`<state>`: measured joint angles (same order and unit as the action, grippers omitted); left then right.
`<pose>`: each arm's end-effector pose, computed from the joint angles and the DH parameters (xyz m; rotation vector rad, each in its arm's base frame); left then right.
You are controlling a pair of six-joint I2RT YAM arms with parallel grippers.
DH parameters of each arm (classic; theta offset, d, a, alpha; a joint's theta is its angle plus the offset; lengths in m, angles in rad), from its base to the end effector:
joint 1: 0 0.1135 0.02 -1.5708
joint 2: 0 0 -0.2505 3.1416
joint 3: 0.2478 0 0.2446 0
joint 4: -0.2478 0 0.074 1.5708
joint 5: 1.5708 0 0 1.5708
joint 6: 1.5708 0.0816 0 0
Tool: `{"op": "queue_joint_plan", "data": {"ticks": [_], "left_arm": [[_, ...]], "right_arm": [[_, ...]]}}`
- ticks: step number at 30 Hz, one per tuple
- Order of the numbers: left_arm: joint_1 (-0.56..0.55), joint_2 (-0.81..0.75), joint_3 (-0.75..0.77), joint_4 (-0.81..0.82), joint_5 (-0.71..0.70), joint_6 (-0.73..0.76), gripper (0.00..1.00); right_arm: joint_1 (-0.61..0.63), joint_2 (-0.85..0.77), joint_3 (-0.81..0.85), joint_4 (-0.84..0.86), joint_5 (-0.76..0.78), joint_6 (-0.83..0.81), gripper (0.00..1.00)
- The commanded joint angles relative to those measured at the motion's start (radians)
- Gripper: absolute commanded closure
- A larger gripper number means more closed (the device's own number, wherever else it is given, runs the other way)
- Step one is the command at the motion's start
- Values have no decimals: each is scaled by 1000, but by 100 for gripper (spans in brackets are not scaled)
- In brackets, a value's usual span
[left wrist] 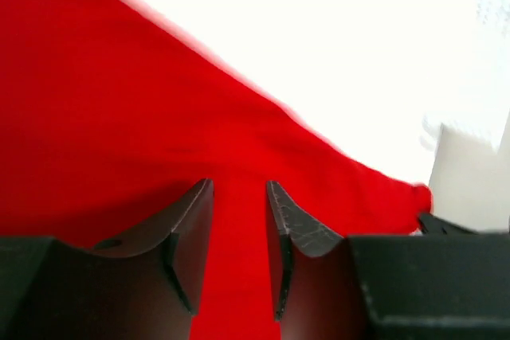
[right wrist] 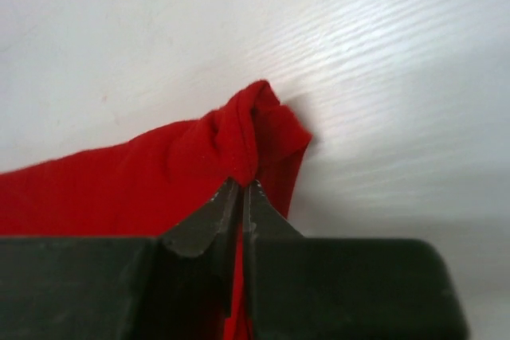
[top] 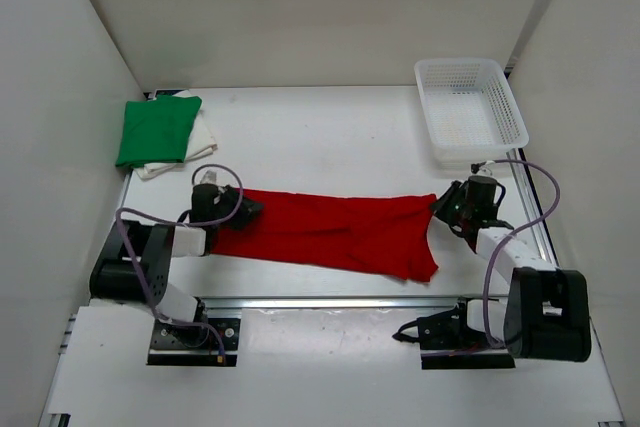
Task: Fold and stack the t-shirts
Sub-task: Fold the other side of the tshirt into a rectangle, then rotate the tshirt 90 degrees
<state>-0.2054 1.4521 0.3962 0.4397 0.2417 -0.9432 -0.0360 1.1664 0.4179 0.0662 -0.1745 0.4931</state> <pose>0.2744 -0.0771 0.0968 -0.6983 2.2090 -0.8854 0.2562 0.0049 0.1290 0.5038 2.2220 0.4394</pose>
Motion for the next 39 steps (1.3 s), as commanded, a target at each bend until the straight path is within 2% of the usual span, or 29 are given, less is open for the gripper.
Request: {"op": "queue_joint_plan", "data": {"ticks": [1, 3, 8, 10, 12, 13, 15, 16, 17, 18, 20, 21, 22, 23, 25, 31, 35, 38, 39], "left_arm": [[130, 86, -101, 102, 135, -64, 58], [165, 108, -146, 218, 185, -94, 59], [167, 15, -149, 90, 114, -65, 59], [205, -28, -181, 111, 116, -86, 57], [239, -88, -201, 107, 125, -83, 56], [241, -111, -200, 75, 125, -66, 55], [232, -214, -174, 15, 107, -34, 54], [219, -264, -152, -27, 99, -13, 53], [219, -295, -139, -74, 79, 3, 52], [169, -352, -111, -106, 65, 35, 52], [108, -442, -64, -195, 9, 82, 50], [83, -462, -41, -214, -13, 115, 50], [49, -492, -27, -249, -30, 132, 49], [11, -519, -10, -290, -51, 158, 50], [-17, -536, 4, -321, -41, 188, 52], [-38, -559, 12, -392, 62, 248, 49], [-78, -553, 21, -439, 99, 290, 43], [-130, -559, 15, -487, 67, 308, 42], [-138, -567, 18, -492, 64, 310, 41]], "right_arm": [[-54, 68, 62, 79, 23, 1, 100], [-96, 119, 71, 113, -6, 16, 100], [-117, 182, 101, 112, -13, 12, 98], [-113, 162, 84, 113, -13, 13, 90], [-99, 130, 90, 100, -4, 16, 76], [-73, 101, 108, 78, -6, 15, 72], [-39, 23, 152, 25, 44, -19, 58], [-4, -14, 153, -8, 78, -25, 58], [31, -25, 172, -28, 93, -40, 59], [53, -52, 170, -46, 124, -47, 64], [155, -82, 168, -86, 168, -50, 68], [186, -82, 151, -92, 173, -56, 74], [268, -76, 153, -107, 226, -62, 82], [341, -44, 147, -133, 254, -59, 87], [398, 7, 139, -135, 233, -48, 93], [429, 284, 214, -117, 115, -45, 95], [397, 510, 443, -132, 37, -94, 95], [387, 787, 813, -242, -29, -129, 97], [396, 911, 1022, -311, -57, -140, 98]]}}
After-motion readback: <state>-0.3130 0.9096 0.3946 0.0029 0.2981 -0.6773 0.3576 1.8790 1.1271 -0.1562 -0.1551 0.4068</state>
